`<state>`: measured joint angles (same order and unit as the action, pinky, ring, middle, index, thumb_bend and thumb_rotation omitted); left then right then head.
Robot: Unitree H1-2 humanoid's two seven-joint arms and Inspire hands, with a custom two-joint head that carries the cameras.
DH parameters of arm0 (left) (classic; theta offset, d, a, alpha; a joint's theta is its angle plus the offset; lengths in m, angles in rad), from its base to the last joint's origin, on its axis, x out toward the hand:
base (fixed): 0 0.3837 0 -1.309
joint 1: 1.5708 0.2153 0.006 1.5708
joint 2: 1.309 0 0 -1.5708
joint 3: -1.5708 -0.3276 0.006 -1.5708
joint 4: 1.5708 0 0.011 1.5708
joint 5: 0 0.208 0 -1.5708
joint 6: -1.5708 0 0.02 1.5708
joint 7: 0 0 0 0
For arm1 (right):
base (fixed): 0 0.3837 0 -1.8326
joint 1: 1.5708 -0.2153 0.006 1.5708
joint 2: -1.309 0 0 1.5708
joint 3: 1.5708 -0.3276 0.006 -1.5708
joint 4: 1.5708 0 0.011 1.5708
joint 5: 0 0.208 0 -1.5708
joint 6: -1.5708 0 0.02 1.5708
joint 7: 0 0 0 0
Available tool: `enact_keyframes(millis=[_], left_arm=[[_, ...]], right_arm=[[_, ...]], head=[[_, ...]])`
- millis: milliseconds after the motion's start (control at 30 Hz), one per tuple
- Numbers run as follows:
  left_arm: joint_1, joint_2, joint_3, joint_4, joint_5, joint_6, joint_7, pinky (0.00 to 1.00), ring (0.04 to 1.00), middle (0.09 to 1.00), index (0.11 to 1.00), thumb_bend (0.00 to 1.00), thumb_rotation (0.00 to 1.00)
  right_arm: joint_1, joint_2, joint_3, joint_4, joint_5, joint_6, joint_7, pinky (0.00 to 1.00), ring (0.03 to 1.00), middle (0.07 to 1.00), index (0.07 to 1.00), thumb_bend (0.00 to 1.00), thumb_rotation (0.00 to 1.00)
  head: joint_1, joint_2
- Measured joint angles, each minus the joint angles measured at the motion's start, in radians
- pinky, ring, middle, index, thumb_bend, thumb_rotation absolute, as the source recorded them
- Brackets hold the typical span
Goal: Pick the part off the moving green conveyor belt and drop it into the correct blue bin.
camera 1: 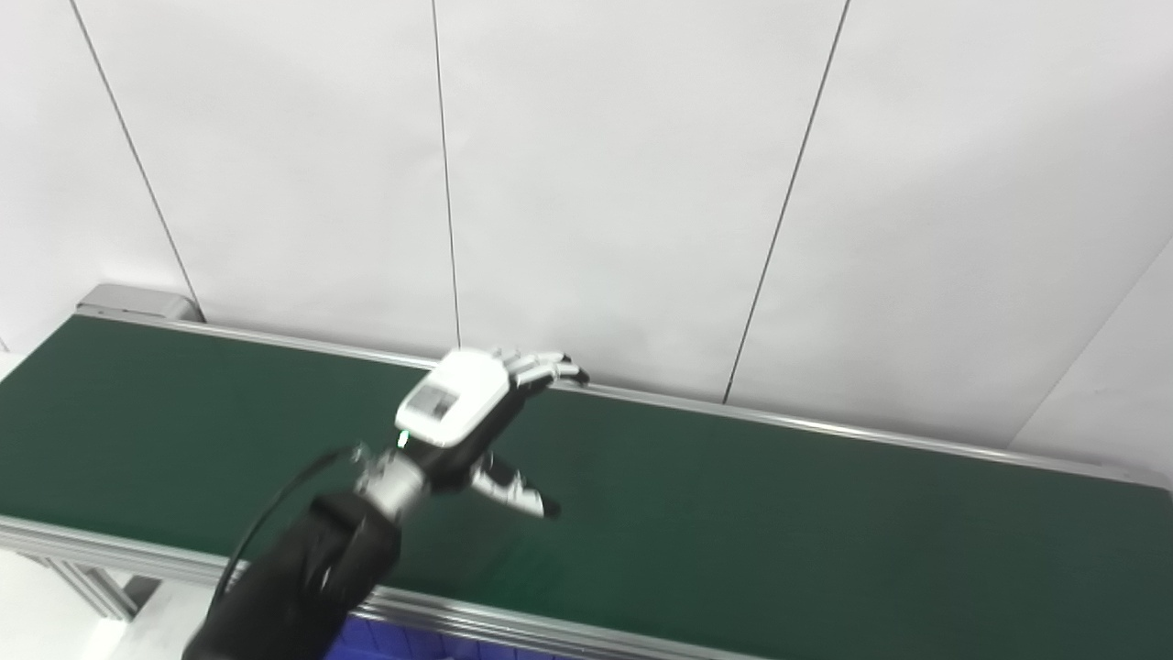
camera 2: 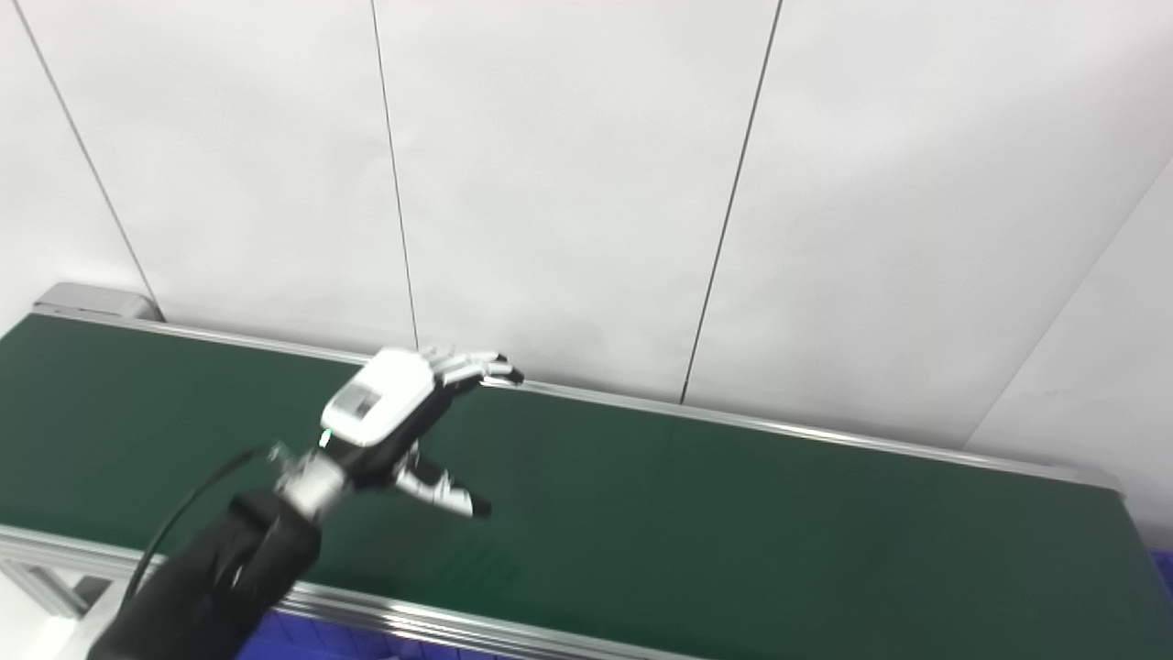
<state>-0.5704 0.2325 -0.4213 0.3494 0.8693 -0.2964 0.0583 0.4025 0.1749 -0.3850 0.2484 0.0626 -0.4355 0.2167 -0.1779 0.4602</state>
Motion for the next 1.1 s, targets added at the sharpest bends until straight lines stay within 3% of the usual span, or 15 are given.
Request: enact_keyframes(millis=[267, 567, 733, 833, 967, 1033, 1067, 1100], left_arm=[[-0.130, -0.002, -0.084, 0.278, 0.047, -0.002, 0.001, 0.83, 0.820, 0.797, 0.785, 1.00, 0.18], [-0.259, -0.023, -0.174, 0.524, 0.088, 0.058, -0.042, 0.84, 0.814, 0.798, 0.791, 1.00, 0.20], [-0.304, -0.043, -0.221, 0.638, 0.092, 0.058, -0.046, 0.79, 0.758, 0.750, 0.720, 1.00, 0.20], [-0.319, -0.057, -0.253, 0.664, 0.095, 0.057, -0.016, 0.76, 0.730, 0.726, 0.702, 1.00, 0.17], [-0.326, -0.089, -0.272, 0.713, 0.094, 0.052, 0.081, 0.71, 0.683, 0.687, 0.673, 0.96, 0.12], [-0.328, -0.103, -0.276, 0.744, 0.093, 0.030, 0.123, 0.61, 0.581, 0.616, 0.615, 0.87, 0.11], [-0.329, -0.107, -0.276, 0.758, 0.084, 0.019, 0.137, 0.57, 0.526, 0.534, 0.551, 0.67, 0.04], [-0.330, -0.111, -0.274, 0.781, 0.066, -0.004, 0.146, 0.54, 0.493, 0.491, 0.523, 0.57, 0.01]], right_arm=[[-0.003, 0.000, 0.011, 0.004, 0.002, 0.000, -0.012, 0.93, 0.911, 0.925, 0.945, 0.85, 1.00], [-0.003, 0.000, 0.026, 0.003, 0.000, 0.000, -0.027, 0.91, 0.907, 0.926, 0.945, 0.82, 1.00], [0.000, 0.000, 0.029, 0.000, 0.003, 0.000, -0.028, 0.91, 0.910, 0.932, 0.954, 0.82, 1.00], [0.005, 0.000, 0.037, -0.004, 0.000, 0.000, -0.032, 0.90, 0.907, 0.931, 0.954, 0.84, 1.00], [0.012, 0.001, 0.053, -0.007, -0.007, 0.000, -0.047, 0.88, 0.896, 0.924, 0.952, 0.84, 1.00], [0.013, 0.001, 0.057, -0.007, -0.008, 0.000, -0.051, 0.89, 0.895, 0.922, 0.951, 0.85, 1.00], [0.013, 0.001, 0.059, -0.008, -0.008, 0.000, -0.055, 0.88, 0.889, 0.916, 0.945, 0.85, 1.00], [0.013, 0.001, 0.061, -0.009, -0.008, 0.000, -0.058, 0.88, 0.887, 0.913, 0.942, 0.85, 1.00]], head=[[-0.002, 0.000], [-0.023, 0.006], [-0.028, 0.017], [-0.028, 0.018], [-0.031, 0.025], [-0.034, 0.029], [-0.035, 0.032], [-0.035, 0.032]])
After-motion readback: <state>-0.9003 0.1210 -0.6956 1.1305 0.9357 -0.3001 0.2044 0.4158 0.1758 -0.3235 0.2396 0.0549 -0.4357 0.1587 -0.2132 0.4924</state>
